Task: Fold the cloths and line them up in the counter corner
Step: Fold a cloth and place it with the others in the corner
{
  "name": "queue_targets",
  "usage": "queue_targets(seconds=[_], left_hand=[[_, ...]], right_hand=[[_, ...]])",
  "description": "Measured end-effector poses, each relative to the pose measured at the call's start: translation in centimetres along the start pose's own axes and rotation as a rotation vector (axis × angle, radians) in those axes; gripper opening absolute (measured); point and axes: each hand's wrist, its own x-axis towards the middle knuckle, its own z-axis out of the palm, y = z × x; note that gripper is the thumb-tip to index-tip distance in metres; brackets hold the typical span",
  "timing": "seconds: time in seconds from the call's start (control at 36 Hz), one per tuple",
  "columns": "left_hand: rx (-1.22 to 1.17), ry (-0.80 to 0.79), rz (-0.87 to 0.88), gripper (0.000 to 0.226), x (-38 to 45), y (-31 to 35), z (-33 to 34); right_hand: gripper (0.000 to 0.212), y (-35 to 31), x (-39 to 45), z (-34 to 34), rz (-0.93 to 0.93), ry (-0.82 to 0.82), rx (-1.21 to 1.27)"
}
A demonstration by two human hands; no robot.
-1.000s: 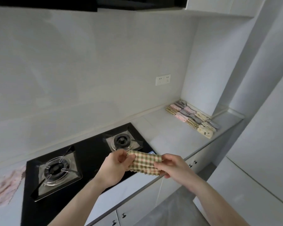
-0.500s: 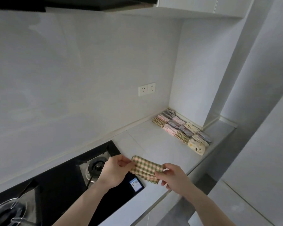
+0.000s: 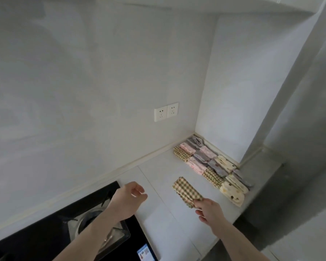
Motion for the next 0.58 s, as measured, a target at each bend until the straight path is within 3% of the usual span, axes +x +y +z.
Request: queue_targets(seconds=[0.22,0.33,0.58], left_hand=[[0.078,0.019,-0.117,0.013,4.1,-1.2,-0.5],[0.043,0.080,-0.189,0.013,6.0,-0.8,0.4],[-0.030,0.172,-0.302,0.010,10.7,1.7,5.1]], right_hand=[[0.007,-2.4,10.5,2.2,0.060,-0.032,0.032],[0.003,-4.2,15.6,3.1,0.109,-0.061,0.030],[0.015,-7.1,26.3,4.8,0.197,-0.151,-0.086]])
